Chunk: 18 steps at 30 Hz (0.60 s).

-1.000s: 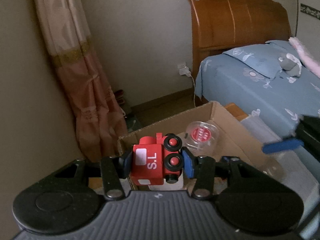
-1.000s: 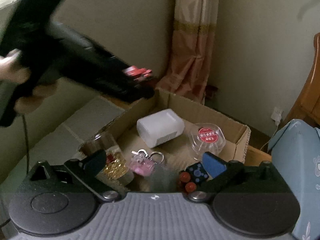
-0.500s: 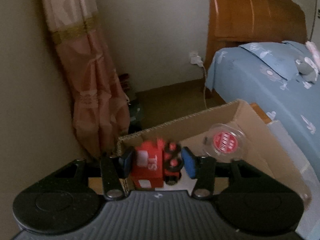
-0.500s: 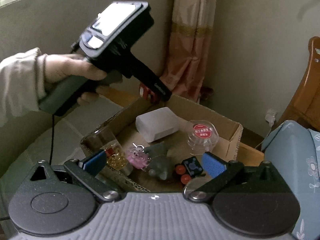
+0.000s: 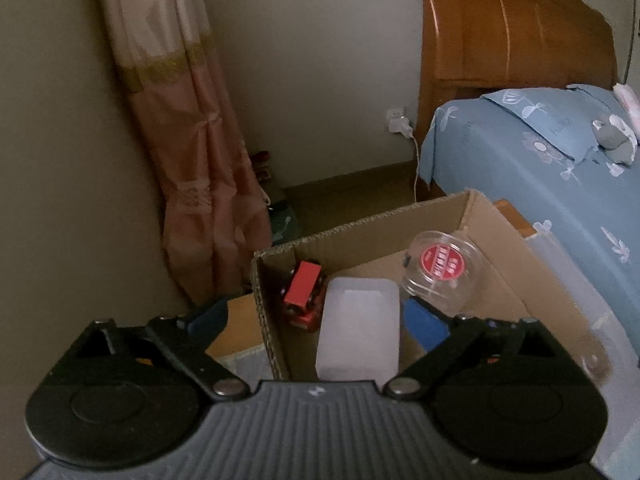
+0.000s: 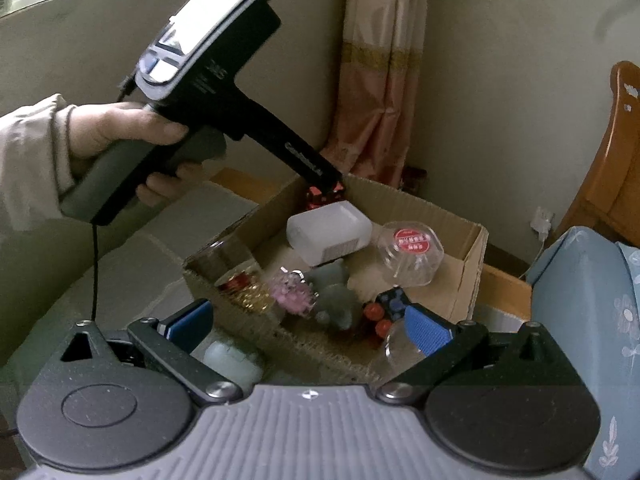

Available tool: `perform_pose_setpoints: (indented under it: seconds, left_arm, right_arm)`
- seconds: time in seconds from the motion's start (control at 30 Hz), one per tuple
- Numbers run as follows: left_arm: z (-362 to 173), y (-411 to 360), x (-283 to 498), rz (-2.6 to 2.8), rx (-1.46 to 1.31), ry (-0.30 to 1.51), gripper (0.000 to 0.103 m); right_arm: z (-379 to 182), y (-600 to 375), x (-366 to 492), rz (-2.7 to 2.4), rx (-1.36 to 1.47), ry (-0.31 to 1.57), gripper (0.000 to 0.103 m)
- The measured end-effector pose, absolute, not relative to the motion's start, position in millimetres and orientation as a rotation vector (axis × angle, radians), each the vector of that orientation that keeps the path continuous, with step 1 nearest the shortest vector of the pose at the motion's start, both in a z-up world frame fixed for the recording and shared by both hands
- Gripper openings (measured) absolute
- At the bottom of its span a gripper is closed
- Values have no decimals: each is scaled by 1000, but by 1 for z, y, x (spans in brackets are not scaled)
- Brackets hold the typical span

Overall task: Organize rigid objects
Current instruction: 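Move both tools back to the bed toward the blue case and black case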

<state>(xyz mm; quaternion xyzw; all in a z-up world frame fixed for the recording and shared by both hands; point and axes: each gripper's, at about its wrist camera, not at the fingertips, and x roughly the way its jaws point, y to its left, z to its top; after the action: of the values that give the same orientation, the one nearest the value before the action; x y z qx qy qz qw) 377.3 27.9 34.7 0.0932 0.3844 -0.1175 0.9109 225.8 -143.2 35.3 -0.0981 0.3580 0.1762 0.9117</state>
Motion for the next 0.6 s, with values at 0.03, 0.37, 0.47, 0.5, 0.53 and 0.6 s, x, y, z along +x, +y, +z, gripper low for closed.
perform_pose_setpoints:
  seconds: [0.03,0.37,0.47,0.5,0.53,0.6]
  left_arm:
    - [37,28,372,-243,196,794,96]
    - [59,30,308,-230,210,751,96]
    - [62,33,282,-216,201,734,101]
    - [61,31,272,-214,203,731,101]
    - [59,30,263,-212,208,730,101]
    - [54,26,247,-214,222,733,101]
  right_arm:
    - [35,-143,222,363,-196,739,103]
    - [15,-146,183,301,-143,757,103]
    - [-1,-147,169,273,-129,755,103]
    - [-7,-147,166,262,-124,757,103]
    - [-13,-147,162,251,-114,759,103]
    - [-25,-147,156,224,-99,760,103]
